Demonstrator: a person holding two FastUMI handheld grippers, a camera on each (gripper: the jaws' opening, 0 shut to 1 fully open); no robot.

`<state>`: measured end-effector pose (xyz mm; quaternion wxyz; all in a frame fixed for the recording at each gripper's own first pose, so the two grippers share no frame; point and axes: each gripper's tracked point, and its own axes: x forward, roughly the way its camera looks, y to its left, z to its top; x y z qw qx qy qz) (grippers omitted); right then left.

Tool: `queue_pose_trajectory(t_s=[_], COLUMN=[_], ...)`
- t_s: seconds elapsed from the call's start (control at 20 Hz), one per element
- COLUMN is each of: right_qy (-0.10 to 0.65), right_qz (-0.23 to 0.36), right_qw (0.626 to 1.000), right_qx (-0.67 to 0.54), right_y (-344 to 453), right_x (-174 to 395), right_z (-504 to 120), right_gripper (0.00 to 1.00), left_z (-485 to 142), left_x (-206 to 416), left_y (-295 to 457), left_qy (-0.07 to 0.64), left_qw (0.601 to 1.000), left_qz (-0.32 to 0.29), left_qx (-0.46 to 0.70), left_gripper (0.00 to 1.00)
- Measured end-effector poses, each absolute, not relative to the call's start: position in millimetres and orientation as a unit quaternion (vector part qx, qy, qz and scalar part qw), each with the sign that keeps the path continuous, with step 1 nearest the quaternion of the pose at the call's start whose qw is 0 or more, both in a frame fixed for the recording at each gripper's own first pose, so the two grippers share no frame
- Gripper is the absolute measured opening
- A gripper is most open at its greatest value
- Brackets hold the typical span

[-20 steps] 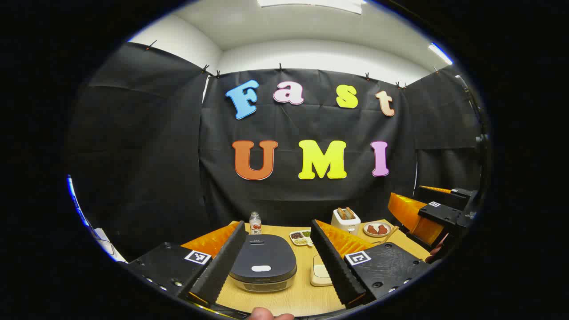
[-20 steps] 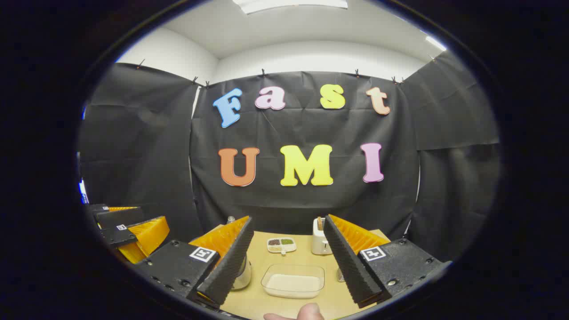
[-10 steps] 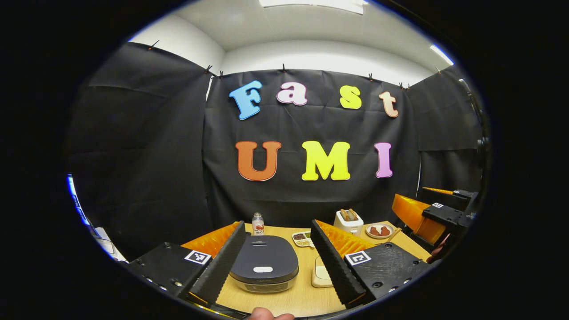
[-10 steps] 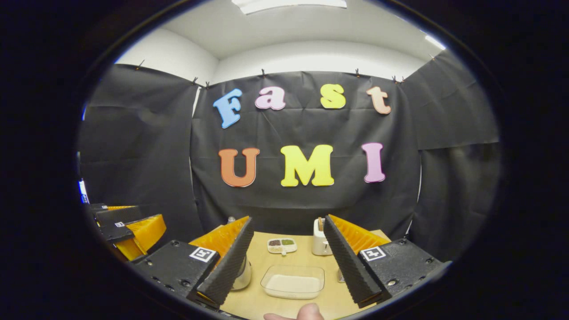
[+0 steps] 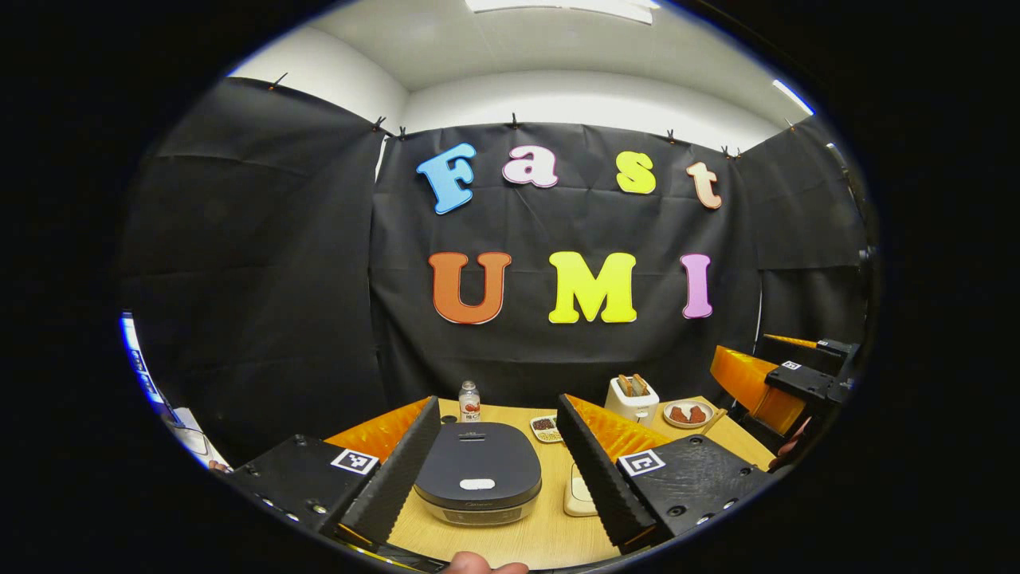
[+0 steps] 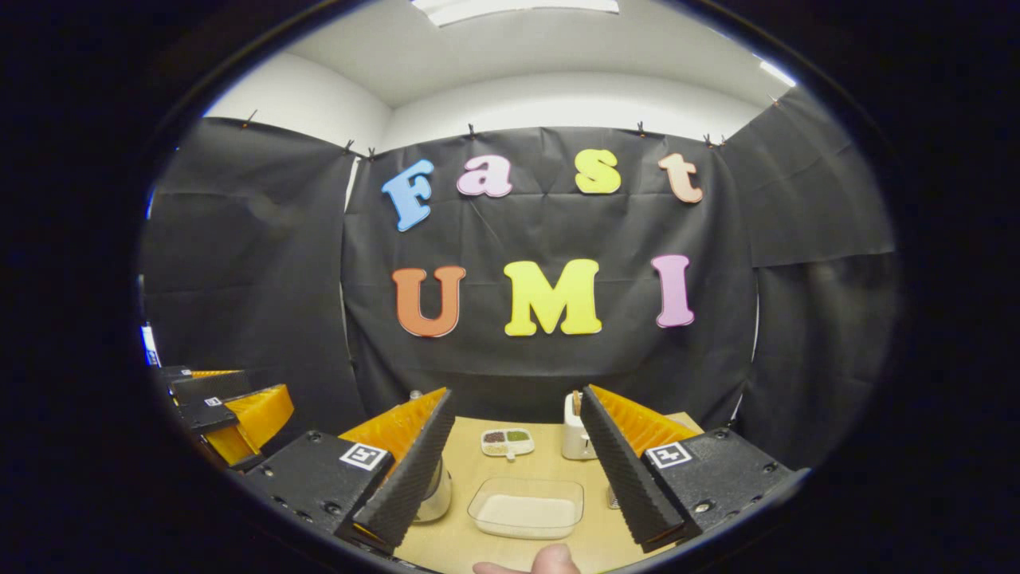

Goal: Close the left gripper, press the button to open the rice cooker; take a wooden spoon from the chopstick holder with the right hand, scoop a spoonful of rice and pour it into the rice cooker, then put the wooden spoon back into the chopstick holder.

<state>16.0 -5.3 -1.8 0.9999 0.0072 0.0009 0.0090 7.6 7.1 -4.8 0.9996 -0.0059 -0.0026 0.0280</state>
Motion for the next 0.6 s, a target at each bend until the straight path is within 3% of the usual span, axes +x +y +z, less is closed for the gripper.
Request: queue_pose_trajectory(t_s=[0.6], right_qy=[-0.002], right_qz=[0.012], right_qw=[1.0], right_qx=[0.013], right_y=[-14], right_x=[29], right_z=[1], right_gripper=[0.97], left_z=[-5], left_x=[26], left_y=[12], left_qy=[0.0], left_qw=[0.999], left_qz=[0.045], left_qx=[-0.008], left_gripper=[0.94])
